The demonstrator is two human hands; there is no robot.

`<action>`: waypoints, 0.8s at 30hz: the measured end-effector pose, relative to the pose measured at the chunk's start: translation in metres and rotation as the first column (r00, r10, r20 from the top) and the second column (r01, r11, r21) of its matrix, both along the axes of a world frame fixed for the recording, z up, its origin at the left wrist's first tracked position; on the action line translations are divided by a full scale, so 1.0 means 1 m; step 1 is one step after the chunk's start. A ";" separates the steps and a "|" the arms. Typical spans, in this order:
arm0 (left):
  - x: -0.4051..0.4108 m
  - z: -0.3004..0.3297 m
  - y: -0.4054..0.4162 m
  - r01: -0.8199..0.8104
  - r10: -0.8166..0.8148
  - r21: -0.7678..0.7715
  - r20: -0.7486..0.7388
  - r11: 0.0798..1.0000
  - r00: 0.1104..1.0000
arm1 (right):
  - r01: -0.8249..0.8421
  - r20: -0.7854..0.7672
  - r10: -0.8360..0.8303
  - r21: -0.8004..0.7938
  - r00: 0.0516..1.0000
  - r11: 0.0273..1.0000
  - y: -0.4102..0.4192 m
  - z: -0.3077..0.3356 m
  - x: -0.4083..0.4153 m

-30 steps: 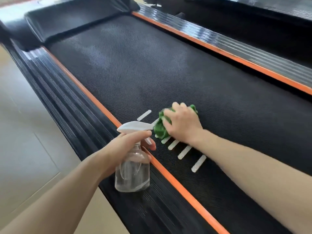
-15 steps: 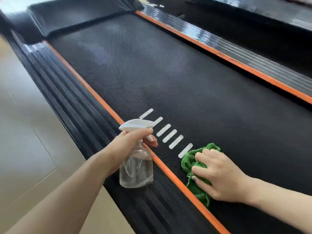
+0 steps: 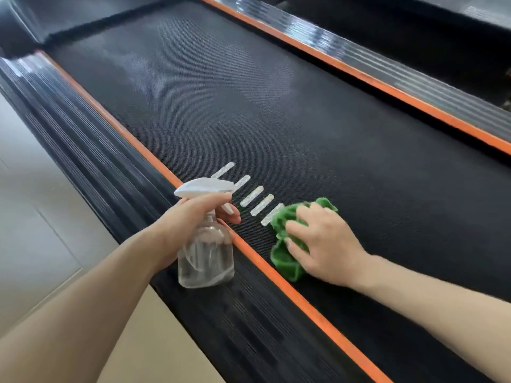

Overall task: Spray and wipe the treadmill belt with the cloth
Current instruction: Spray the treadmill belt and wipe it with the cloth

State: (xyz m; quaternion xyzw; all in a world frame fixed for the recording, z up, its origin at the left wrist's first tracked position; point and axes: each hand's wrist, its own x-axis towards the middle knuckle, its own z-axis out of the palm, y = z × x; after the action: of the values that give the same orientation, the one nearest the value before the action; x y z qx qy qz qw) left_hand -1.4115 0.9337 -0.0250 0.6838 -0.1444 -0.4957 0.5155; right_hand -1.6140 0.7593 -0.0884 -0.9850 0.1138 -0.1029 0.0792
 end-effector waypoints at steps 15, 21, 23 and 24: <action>0.006 -0.012 0.000 0.025 -0.024 -0.027 0.014 0.999 1.000 | 0.257 0.009 -0.258 -0.132 0.966 0.957 -0.048 -0.006 0.083; 0.006 -0.009 0.002 0.053 -0.053 -0.013 0.006 0.999 0.999 | -0.058 -0.086 0.056 -0.020 0.995 0.998 0.006 0.011 -0.045; 0.006 -0.009 0.002 0.054 -0.054 -0.026 0.018 0.998 0.998 | -0.156 -0.101 0.150 -0.056 0.984 0.986 -0.001 0.014 -0.052; 0.006 -0.009 0.003 0.053 -0.052 -0.030 0.025 0.998 0.998 | -0.208 -0.101 0.200 -0.082 0.975 0.975 -0.009 0.013 -0.046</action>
State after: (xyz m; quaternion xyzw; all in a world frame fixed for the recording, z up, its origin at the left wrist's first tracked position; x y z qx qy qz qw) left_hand -1.4056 0.9365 -0.0343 0.6779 -0.1760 -0.4985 0.5109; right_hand -1.6604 0.7505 -0.0755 -0.9977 0.0107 -0.0538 0.0387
